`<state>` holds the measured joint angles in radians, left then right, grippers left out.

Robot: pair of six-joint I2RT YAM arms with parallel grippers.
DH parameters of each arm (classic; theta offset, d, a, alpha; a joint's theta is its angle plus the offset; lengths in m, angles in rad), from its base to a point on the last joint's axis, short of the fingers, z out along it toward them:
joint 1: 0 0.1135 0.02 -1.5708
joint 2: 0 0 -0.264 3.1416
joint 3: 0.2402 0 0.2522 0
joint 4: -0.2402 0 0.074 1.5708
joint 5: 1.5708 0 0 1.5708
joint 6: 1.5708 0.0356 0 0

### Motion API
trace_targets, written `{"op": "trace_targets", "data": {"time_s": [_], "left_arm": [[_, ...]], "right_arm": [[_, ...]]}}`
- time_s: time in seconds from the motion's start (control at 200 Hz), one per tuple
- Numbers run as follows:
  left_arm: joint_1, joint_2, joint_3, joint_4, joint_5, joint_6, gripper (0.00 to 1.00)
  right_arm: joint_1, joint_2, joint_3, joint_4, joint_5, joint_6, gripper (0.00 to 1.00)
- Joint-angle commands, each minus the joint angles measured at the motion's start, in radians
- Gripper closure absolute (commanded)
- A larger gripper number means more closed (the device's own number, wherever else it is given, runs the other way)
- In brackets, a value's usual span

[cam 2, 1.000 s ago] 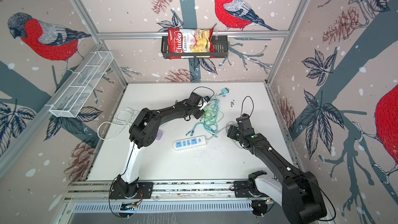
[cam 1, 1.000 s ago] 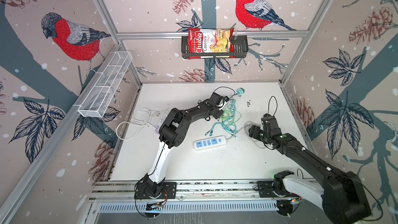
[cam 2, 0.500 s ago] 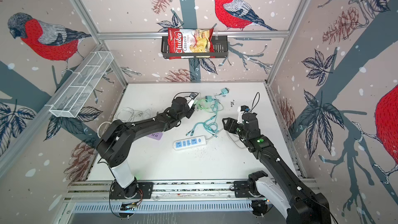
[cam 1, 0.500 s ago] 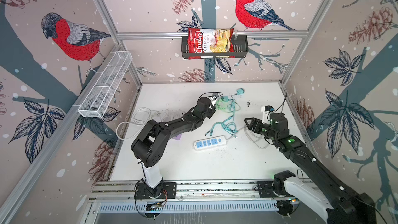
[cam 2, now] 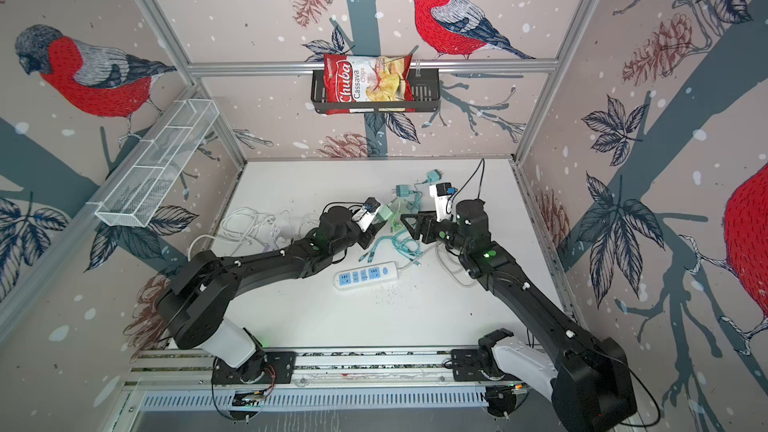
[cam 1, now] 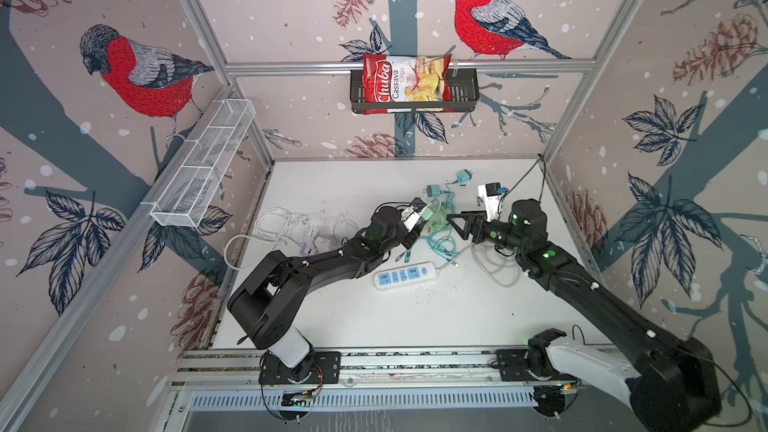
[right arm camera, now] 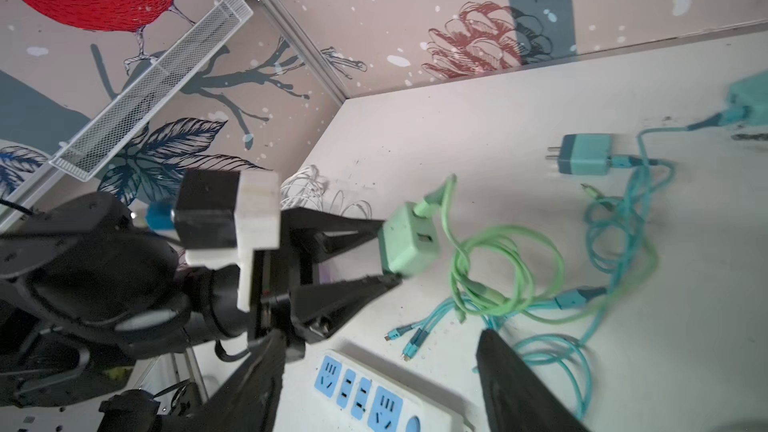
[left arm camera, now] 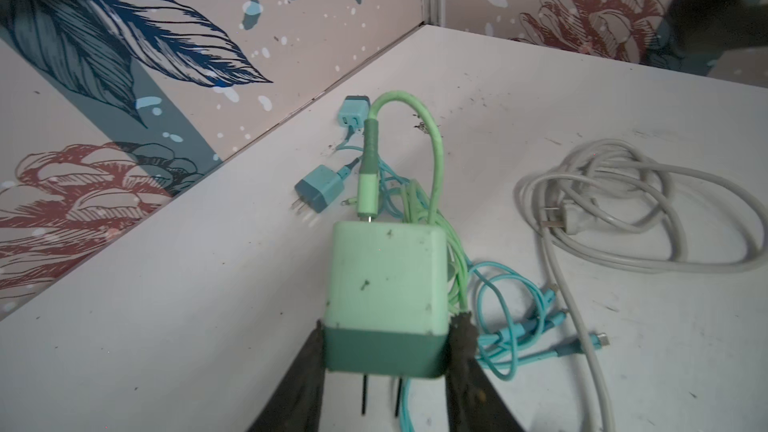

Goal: Insert the plug
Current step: 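Lift the charger with the left gripper while the right gripper reaches toward it, then close the right gripper on the charger held by the left gripper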

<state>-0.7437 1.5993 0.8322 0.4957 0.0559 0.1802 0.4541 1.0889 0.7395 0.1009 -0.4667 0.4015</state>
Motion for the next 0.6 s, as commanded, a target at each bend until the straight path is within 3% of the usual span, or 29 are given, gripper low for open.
{"op": "trace_targets", "data": {"time_s": [0.0,0.27,0.595], "left_arm": [[-0.012,-0.014,-0.032,0.137,0.055,-0.018,0.79],[-0.016,-0.050,-0.122,0.272,0.080,-0.013,0.80],[-0.023,-0.041,-0.199,0.412,0.073,0.022,0.82]], "right_arm": [[0.009,0.055,0.040,0.008,-0.029,-0.047,0.27],[0.013,0.198,0.125,-0.051,-0.052,-0.044,0.30],[0.001,0.291,0.176,-0.091,-0.176,-0.025,0.37]]}}
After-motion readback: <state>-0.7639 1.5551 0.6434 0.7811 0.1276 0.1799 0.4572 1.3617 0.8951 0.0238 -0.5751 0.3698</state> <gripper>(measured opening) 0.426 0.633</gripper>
